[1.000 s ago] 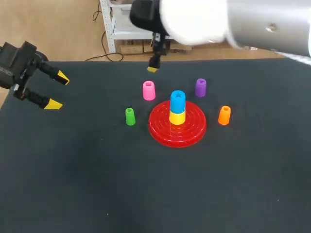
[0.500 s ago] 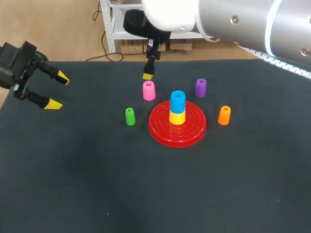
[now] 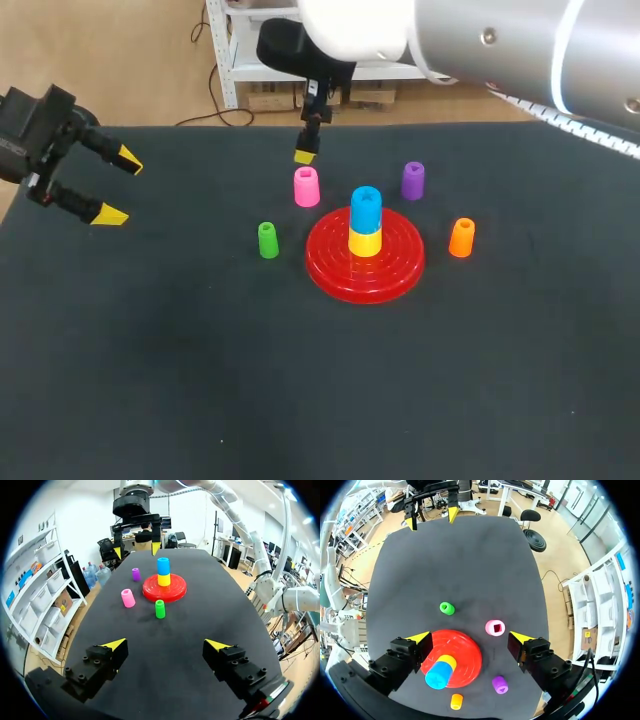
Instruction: Pick up and stack the cylinders on the red base in this order: pink,purple,orange,green
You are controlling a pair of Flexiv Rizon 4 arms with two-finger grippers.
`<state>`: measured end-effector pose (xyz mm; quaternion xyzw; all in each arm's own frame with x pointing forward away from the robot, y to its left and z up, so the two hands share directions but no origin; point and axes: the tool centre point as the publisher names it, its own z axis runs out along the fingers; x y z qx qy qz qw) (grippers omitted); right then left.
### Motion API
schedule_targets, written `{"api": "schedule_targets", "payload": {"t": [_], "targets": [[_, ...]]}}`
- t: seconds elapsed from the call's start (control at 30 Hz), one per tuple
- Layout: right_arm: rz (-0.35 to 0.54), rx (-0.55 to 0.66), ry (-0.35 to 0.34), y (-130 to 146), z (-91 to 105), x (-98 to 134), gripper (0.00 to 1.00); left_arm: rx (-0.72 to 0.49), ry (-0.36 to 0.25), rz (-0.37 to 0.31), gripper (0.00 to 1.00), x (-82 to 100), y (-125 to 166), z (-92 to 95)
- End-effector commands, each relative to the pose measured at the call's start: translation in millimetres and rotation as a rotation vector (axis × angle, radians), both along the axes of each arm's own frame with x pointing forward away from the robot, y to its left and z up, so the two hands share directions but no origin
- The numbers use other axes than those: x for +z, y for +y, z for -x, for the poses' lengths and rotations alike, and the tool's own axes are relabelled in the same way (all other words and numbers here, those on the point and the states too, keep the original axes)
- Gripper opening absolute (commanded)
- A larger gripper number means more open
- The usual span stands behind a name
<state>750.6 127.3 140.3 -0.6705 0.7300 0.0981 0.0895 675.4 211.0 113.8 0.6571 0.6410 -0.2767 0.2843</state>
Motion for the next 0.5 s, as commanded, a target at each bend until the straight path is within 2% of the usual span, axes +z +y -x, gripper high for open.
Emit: {"api": "schedule_targets", "payload": {"t": [0.03,0.2,0.37,0.5], "targets": [[0.052,0.015,-0.015,3,0.6,-7,1.00,0.001,-0.003,-0.001,1.00,-0.5,0,0.7],[0.187,0.051,-0.017,12,-5.9,-31,1.00,0.001,-0.003,-0.001,1.00,-0.5,0,0.7],[0.224,0.064,-0.018,14,-11.3,-45,1.00,0.001,-0.003,-0.001,1.00,-0.5,0,0.7],[0.219,0.055,-0.038,9,-15.8,-49,1.00,0.001,-0.003,-0.001,1.00,-0.5,0,0.7]]}}
